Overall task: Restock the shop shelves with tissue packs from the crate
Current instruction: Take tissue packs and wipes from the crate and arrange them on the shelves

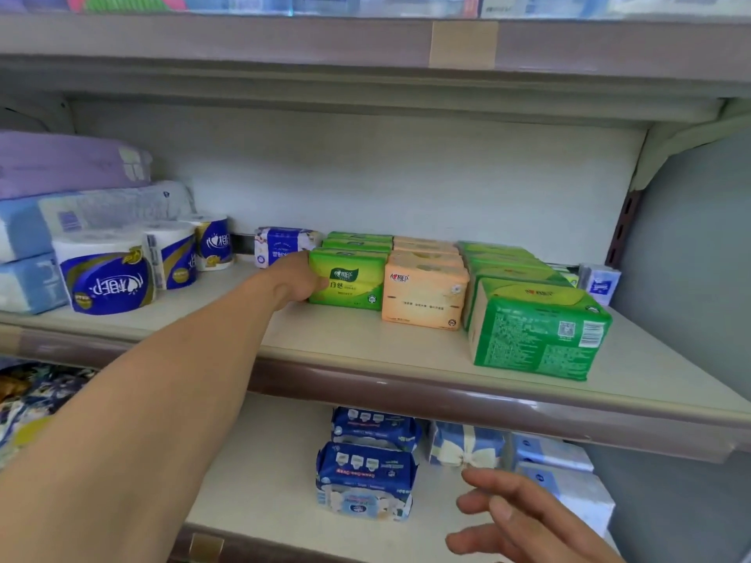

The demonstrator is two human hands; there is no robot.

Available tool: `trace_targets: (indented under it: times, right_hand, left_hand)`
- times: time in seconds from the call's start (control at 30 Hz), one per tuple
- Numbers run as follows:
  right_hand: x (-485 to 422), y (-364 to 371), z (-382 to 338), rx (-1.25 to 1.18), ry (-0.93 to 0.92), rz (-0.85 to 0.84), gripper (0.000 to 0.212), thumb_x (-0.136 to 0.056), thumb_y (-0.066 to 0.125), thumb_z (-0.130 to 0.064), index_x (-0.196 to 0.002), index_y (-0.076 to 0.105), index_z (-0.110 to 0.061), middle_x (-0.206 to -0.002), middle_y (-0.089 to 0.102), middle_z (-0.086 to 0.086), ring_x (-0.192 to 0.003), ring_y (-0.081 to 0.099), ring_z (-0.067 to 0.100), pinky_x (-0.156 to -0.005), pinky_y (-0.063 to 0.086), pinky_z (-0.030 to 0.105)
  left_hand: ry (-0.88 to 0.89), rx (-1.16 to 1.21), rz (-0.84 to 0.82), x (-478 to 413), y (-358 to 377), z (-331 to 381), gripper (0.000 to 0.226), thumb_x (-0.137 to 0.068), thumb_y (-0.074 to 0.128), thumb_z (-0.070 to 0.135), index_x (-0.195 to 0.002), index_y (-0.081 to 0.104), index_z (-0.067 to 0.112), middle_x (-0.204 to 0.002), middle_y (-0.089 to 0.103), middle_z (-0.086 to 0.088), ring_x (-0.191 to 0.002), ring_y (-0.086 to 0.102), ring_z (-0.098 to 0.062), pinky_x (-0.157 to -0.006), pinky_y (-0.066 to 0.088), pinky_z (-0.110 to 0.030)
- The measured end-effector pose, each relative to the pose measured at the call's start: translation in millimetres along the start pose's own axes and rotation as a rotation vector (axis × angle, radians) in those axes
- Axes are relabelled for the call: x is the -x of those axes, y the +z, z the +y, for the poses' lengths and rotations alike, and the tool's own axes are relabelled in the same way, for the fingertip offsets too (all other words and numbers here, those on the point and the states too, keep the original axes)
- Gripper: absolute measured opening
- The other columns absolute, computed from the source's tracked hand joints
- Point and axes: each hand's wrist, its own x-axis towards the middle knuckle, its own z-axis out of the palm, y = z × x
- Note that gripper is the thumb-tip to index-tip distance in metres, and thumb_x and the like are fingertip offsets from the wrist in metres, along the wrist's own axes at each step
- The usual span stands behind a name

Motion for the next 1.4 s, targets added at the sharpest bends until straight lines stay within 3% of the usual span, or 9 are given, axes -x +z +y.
trace_targets:
  times: [0.1, 0.17, 0.2, 0.43, 0.53, 0.7, 1.0, 1.17, 1.4]
  right_hand:
    - [-0.5, 0.7, 8.3, 0.002, -0.006, 0.016, 0.059, -0.059, 0.096, -0.043, -0.103, 0.079, -0.008, -0.098, 0.074, 0.020, -0.088, 0.075, 0.045, -0.067, 0.063, 0.036]
    - [-0.1, 2.2, 11.2, -0.010, -0.003, 0.031, 0.018, -0.093, 0.066, -0.009, -0.107, 0.076, 0.000, -0.094, 0.074, 0.022, -0.084, 0.075, 0.045, -0.061, 0.062, 0.034]
    - [-0.6, 0.8, 12.0, -0.004, 0.011, 0.035, 0.021, -0.097, 0.056, -0.002, -0.106, 0.075, 0.000, -0.094, 0.074, 0.022, -0.083, 0.075, 0.045, -0.061, 0.062, 0.034]
    - [19.1, 7.0, -26.5, -0.106, -0.136, 0.048, 0.027, -0.078, 0.066, -0.017, -0.099, 0.080, -0.008, -0.102, 0.073, 0.023, -0.088, 0.073, 0.043, -0.059, 0.051, 0.043]
    - [32.6, 19.7, -45.6, -0.137, -0.211, 0.035, 0.029, -0.084, 0.065, -0.021, -0.107, 0.078, -0.009, -0.106, 0.071, 0.022, -0.088, 0.070, 0.037, -0.058, 0.050, 0.039]
    - [66.5, 30.6, -54.9, -0.090, -0.273, 0.003, 0.021, -0.100, 0.059, -0.018, -0.113, 0.076, -0.014, -0.110, 0.071, 0.016, -0.092, 0.070, 0.030, -0.064, 0.050, 0.037]
    - [130.9, 15.2, -25.0, -0.040, -0.270, -0.018, 0.023, -0.103, 0.056, -0.017, -0.116, 0.072, -0.008, -0.104, 0.070, 0.014, -0.089, 0.068, 0.027, -0.060, 0.048, 0.033]
    - [149.3, 1.5, 23.9, 0.040, -0.164, 0.026, 0.021, -0.103, 0.057, -0.021, -0.111, 0.075, -0.013, -0.102, 0.072, 0.010, -0.087, 0.070, 0.023, -0.061, 0.050, 0.031]
    - [146.1, -15.4, 116.6, 0.148, 0.041, 0.064, 0.020, -0.103, 0.057, -0.019, -0.109, 0.074, -0.011, -0.095, 0.074, 0.008, -0.078, 0.070, 0.018, -0.058, 0.051, 0.028]
  left_hand:
    - [0.018, -0.079, 0.001, -3.8, 5.9, 2.4, 0.040, -0.098, 0.066, 0.021, -0.135, 0.059, 0.011, -0.131, 0.064, -0.012, -0.119, 0.060, -0.031, -0.108, 0.047, -0.047]
    - [0.009, -0.112, 0.003, -5.0, 8.6, -1.0, 0.040, -0.099, 0.064, 0.022, -0.137, 0.057, 0.011, -0.131, 0.063, -0.012, -0.119, 0.059, -0.031, -0.108, 0.047, -0.046]
    - [0.001, -0.122, 0.010, -4.8, 9.0, -1.6, 0.040, -0.099, 0.064, 0.023, -0.136, 0.057, 0.010, -0.130, 0.064, -0.011, -0.119, 0.059, -0.031, -0.108, 0.047, -0.045]
    - [-0.013, -0.232, 0.272, 43.9, -0.8, 23.5, 0.044, -0.098, 0.062, 0.043, -0.115, 0.062, 0.003, -0.112, 0.068, -0.013, -0.095, 0.061, -0.029, -0.080, 0.047, -0.033]
    - [0.104, -0.125, 0.357, 104.8, -4.2, 34.4, 0.035, -0.097, 0.062, 0.039, -0.116, 0.065, 0.010, -0.110, 0.069, -0.006, -0.103, 0.063, -0.028, -0.089, 0.050, -0.035]
    - [0.217, 0.110, 0.237, 222.2, -1.6, 44.9, 0.013, -0.092, 0.064, 0.042, -0.095, 0.069, 0.030, -0.094, 0.071, 0.007, -0.093, 0.069, -0.019, -0.087, 0.060, -0.046]
    - [0.279, 0.318, 0.185, 386.7, 32.8, 49.3, 0.009, -0.099, 0.063, 0.032, -0.094, 0.070, 0.028, -0.085, 0.073, 0.003, -0.087, 0.071, -0.018, -0.083, 0.060, -0.046]
    - [0.199, 0.412, 0.121, 442.8, 82.1, 13.9, 0.006, -0.099, 0.064, 0.028, -0.097, 0.070, 0.027, -0.088, 0.073, 0.003, -0.082, 0.071, -0.012, -0.072, 0.057, -0.031]
    - [0.057, 0.429, 0.035, 476.0, 168.5, -55.9, 0.008, -0.099, 0.065, 0.029, -0.095, 0.070, 0.033, -0.087, 0.073, 0.004, -0.085, 0.071, -0.019, -0.082, 0.061, -0.046]
